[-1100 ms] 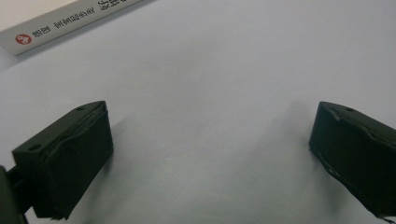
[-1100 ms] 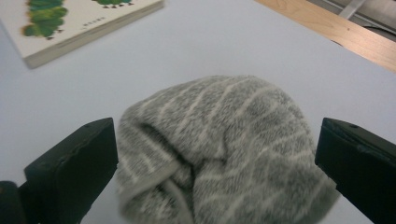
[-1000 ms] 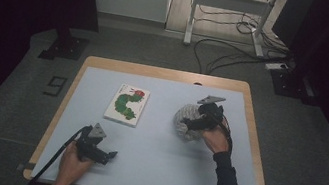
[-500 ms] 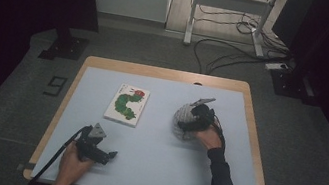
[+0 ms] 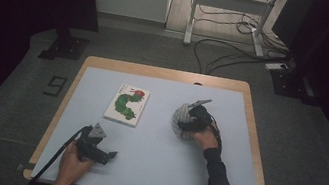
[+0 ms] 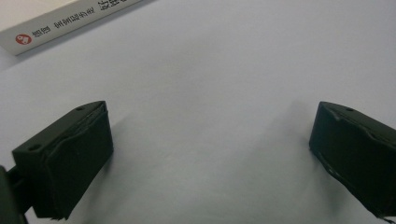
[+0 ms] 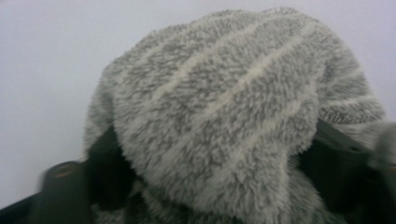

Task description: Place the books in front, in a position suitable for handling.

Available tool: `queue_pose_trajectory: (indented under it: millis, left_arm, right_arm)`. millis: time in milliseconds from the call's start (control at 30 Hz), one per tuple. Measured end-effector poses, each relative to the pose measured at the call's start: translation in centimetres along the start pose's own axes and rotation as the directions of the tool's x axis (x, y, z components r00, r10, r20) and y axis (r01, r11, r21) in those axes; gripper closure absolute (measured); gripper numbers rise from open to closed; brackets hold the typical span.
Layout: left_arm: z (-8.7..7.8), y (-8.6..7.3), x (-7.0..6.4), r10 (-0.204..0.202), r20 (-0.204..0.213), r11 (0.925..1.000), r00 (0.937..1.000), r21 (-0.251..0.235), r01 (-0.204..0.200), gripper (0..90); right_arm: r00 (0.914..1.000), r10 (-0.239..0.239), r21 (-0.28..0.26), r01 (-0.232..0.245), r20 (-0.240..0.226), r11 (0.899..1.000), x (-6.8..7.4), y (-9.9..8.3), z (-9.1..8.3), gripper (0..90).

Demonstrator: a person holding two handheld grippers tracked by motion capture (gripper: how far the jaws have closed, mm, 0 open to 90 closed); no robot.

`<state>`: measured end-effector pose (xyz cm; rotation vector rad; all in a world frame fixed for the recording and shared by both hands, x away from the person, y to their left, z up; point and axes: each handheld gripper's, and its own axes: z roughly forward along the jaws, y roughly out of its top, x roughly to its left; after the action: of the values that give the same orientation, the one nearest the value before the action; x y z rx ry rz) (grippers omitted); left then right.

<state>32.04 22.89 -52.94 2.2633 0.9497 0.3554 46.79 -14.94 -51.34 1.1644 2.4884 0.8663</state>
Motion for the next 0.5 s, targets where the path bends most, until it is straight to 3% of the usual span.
queue_pose_trajectory:
  millis: [100, 167, 500]
  left_arm:
    - [0.0, 0.0, 0.0, 0.000, 0.000, 1.0000, 1.0000, 0.000, 0.000, 0.0]
    - [0.0, 0.0, 0.0, 0.000, 0.000, 1.0000, 1.0000, 0.000, 0.000, 0.0]
    - [0.0, 0.0, 0.0, 0.000, 0.000, 1.0000, 1.0000, 0.000, 0.000, 0.0]
  right_arm:
    - [0.9995, 0.017, -0.013, -0.017, -0.028, 1.000, 0.0, -0.2, -0.4, 48.1]
    - [0.9990, 0.029, -0.021, -0.030, -0.033, 0.999, -0.2, -0.3, -0.6, 52.6]
    - [0.9992, 0.020, -0.041, -0.021, -0.035, 0.999, 0.0, -0.4, -1.4, 55.6]
